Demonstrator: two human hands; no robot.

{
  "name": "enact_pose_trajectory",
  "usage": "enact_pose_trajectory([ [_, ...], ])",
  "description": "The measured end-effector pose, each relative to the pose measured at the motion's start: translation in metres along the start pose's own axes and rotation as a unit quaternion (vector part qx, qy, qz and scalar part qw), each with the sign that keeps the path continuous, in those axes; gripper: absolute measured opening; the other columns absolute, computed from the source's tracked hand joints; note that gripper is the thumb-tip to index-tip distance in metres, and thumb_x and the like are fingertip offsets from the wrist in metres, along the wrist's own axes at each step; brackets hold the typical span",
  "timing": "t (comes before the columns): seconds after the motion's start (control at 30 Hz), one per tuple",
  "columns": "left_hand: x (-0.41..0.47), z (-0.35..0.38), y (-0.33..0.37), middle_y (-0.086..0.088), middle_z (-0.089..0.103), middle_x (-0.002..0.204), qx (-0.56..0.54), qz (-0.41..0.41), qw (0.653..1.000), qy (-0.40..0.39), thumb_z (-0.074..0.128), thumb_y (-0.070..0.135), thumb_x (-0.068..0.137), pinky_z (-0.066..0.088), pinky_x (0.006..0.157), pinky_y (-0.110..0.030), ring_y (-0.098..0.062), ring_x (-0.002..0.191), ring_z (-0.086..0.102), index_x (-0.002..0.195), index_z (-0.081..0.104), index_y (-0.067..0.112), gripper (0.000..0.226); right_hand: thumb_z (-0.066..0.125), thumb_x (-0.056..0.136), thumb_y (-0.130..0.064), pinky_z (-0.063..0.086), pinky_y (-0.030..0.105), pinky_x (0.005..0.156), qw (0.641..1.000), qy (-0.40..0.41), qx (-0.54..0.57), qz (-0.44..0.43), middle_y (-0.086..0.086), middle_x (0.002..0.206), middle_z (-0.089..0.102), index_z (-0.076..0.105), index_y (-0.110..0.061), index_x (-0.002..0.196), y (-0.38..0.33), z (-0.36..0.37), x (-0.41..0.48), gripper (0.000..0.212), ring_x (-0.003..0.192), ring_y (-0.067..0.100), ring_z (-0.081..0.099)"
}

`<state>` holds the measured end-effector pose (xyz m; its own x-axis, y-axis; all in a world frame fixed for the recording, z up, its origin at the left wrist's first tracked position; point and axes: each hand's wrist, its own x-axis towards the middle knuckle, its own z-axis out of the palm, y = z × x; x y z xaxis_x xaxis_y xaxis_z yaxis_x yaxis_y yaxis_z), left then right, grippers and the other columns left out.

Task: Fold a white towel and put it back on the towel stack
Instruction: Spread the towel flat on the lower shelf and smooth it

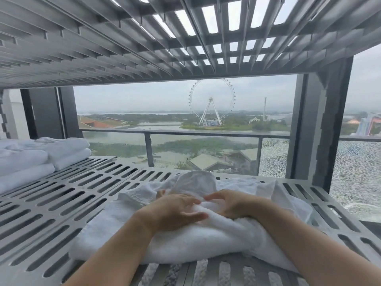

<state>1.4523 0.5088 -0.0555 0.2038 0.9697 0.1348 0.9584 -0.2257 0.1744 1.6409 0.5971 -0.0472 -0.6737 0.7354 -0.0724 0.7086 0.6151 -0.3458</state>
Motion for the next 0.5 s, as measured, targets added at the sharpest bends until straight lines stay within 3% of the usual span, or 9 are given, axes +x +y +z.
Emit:
enact_pose_trajectory([
  [0.1,-0.003,-0.002,0.001,0.027,0.041,0.139,0.013,0.022,1.0,0.007,0.034,0.088,0.063,0.004,0.109,-0.052,0.001,0.13,0.033,0.132,0.038,0.045,0.081,0.066,0.074,-0.032,0.037,0.024,0.086,0.999,0.042,-0.01,-0.014,-0.001,0.126,0.054,0.054,-0.04,0.119,-0.004,-0.004,-0.004,0.047,0.105,0.012,0.051],
  [0.17,-0.003,-0.001,0.001,0.027,0.046,0.136,0.025,0.038,0.998,0.034,0.042,0.077,0.072,0.01,0.108,-0.052,0.001,0.128,0.036,0.13,0.041,0.046,0.066,0.065,0.074,-0.032,0.038,0.022,0.079,0.998,0.059,-0.014,-0.016,-0.001,0.117,0.058,0.058,-0.041,0.112,-0.008,-0.005,-0.006,0.04,0.094,0.01,0.051],
  [0.3,0.003,0.002,0.001,0.026,0.047,0.134,0.024,0.046,0.994,0.093,0.047,0.04,0.091,0.011,0.111,-0.052,0.002,0.129,0.034,0.127,0.045,0.045,0.036,0.063,0.074,-0.028,0.045,0.024,0.079,0.995,0.1,-0.017,0.009,-0.004,0.11,0.062,0.063,-0.039,0.104,-0.01,-0.008,-0.008,0.032,0.097,0.014,0.057],
  [0.37,0.005,0.003,-0.001,0.023,0.041,0.14,0.062,0.022,0.991,0.12,0.048,0.028,0.093,0.009,0.111,-0.06,-0.001,0.132,0.031,0.13,0.043,0.044,0.04,0.06,0.078,-0.023,0.045,0.025,0.075,0.978,0.194,-0.06,0.036,-0.007,0.107,0.063,0.065,-0.037,0.097,-0.011,-0.011,-0.01,0.024,0.097,0.016,0.059],
  [0.43,0.006,0.003,-0.005,0.019,0.039,0.142,0.09,-0.01,0.987,0.132,0.049,0.022,0.093,0.011,0.108,-0.065,-0.006,0.134,0.031,0.129,0.044,0.043,0.042,0.055,0.083,-0.012,0.041,0.025,0.07,0.935,0.325,-0.129,0.065,-0.006,0.104,0.065,0.065,-0.033,0.092,-0.008,-0.017,-0.014,0.025,0.093,0.019,0.061],
  [0.5,0.006,0.001,-0.01,0.015,0.044,0.14,0.077,-0.037,0.989,0.124,0.05,0.022,0.093,0.014,0.108,-0.065,-0.01,0.132,0.036,0.126,0.045,0.041,0.039,0.06,0.085,-0.016,0.044,0.026,0.073,0.915,0.386,-0.11,0.035,-0.007,0.101,0.065,0.066,-0.03,0.091,-0.004,-0.027,-0.019,0.016,0.092,0.019,0.062],
])
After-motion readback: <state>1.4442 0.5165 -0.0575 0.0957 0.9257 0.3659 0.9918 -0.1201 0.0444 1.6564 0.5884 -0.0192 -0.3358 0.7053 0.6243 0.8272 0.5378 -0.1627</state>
